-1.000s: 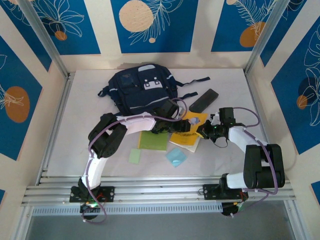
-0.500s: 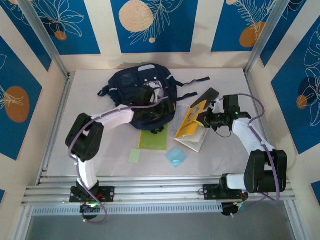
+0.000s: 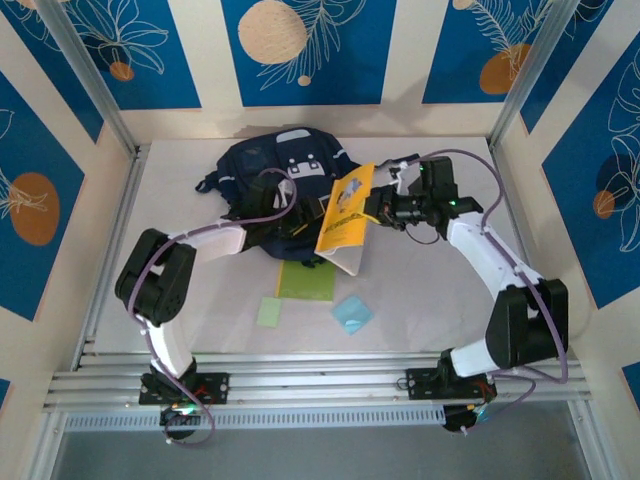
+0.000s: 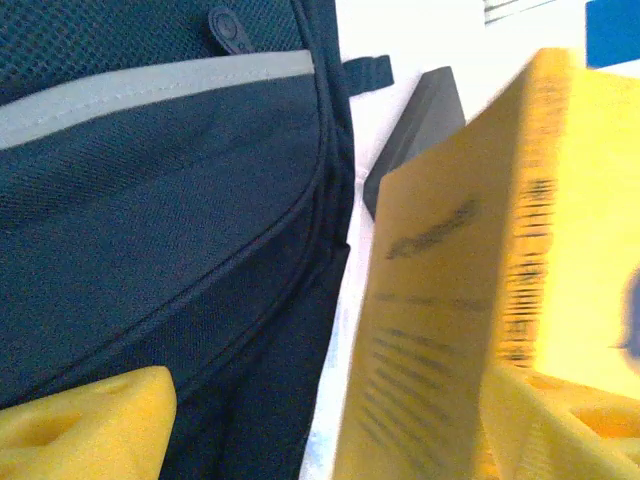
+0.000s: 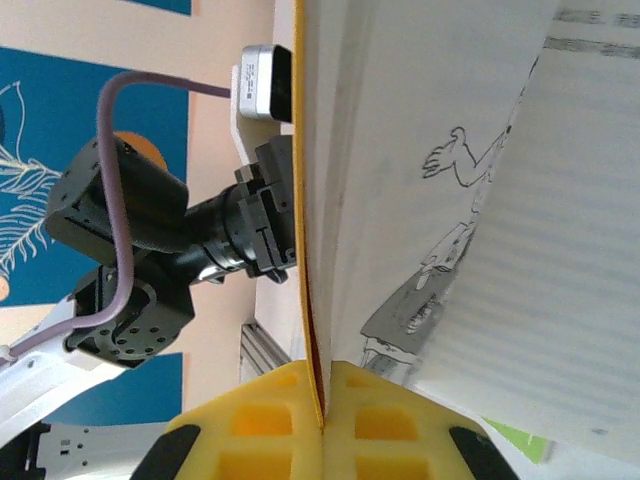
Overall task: Pack the student bag
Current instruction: Pick up the book from the center of the table.
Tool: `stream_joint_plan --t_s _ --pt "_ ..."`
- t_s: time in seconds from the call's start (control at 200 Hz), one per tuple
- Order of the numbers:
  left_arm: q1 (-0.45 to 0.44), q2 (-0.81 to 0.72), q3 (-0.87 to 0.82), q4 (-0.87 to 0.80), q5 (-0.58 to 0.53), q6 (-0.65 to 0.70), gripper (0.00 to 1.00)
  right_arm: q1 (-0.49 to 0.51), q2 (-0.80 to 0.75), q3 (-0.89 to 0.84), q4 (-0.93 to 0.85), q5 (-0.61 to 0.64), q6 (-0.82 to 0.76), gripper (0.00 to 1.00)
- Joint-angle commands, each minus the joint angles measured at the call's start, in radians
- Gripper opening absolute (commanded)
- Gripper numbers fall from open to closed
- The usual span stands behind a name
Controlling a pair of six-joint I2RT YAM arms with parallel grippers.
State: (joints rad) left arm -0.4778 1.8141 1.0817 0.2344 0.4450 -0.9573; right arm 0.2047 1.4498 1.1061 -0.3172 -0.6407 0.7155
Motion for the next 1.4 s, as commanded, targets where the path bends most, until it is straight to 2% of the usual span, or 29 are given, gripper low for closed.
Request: stream_joint_plan --t_s 0.0,0.155,0.28,0.47,0.68,0.755,0.91,1.1,1.14,1.16,1.215,1.255,1.29,1.395 --pt "0.01 -0.029 -0.023 0.054 0.023 -0.017 0.79 0.011 0.063 -0.023 0.127 -0.078 0.016 0.0" --pt "0.011 0.004 -0.044 0.092 0.027 -0.039 0.79 -0.023 0.205 -0.143 0.281 -0.116 0.019 0.0" --pt "0.008 0.029 -0.046 0.085 0.031 -0.033 0.79 -0.069 0.299 -0.21 0.333 -0.133 0.037 0.0" --pt "-0.002 0.059 -0.015 -0.063 0.003 0.084 0.79 -0.103 0.315 -0.245 0.293 -0.084 -0.006 0.0" --pt "-0.048 0.116 0.034 -0.065 0.083 0.1 0.73 -0.078 0.377 -0.215 0.283 -0.061 -0.021 0.0" --pt "-0.071 0.132 0.066 -0.065 0.101 0.097 0.67 -0.061 0.39 -0.199 0.278 -0.049 -0.024 0.0" --pt "-0.099 0.151 0.111 -0.058 0.142 0.086 0.38 -0.05 0.384 -0.178 0.257 -0.037 -0.034 0.0" --pt "-0.097 0.112 0.121 -0.101 0.121 0.112 0.14 -0.063 0.335 -0.17 0.177 -0.005 -0.067 0.0" --pt "-0.092 0.095 0.124 -0.114 0.106 0.122 0.12 -0.068 0.314 -0.167 0.14 0.016 -0.075 0.07" --pt "-0.089 0.085 0.124 -0.117 0.098 0.124 0.11 -0.071 0.3 -0.166 0.12 0.027 -0.078 0.16" --pt "-0.081 0.056 0.124 -0.113 0.081 0.12 0.1 -0.08 0.253 -0.163 0.058 0.066 -0.08 0.54" --pt "-0.075 0.034 0.124 -0.105 0.067 0.11 0.1 -0.083 0.211 -0.161 0.007 0.105 -0.077 0.73" --pt "-0.071 0.014 0.123 -0.087 0.052 0.096 0.1 -0.087 0.171 -0.157 -0.044 0.152 -0.066 0.99" --pt "-0.062 -0.029 0.124 0.004 -0.005 0.035 0.11 -0.093 0.049 -0.157 -0.13 0.201 0.0 0.99"
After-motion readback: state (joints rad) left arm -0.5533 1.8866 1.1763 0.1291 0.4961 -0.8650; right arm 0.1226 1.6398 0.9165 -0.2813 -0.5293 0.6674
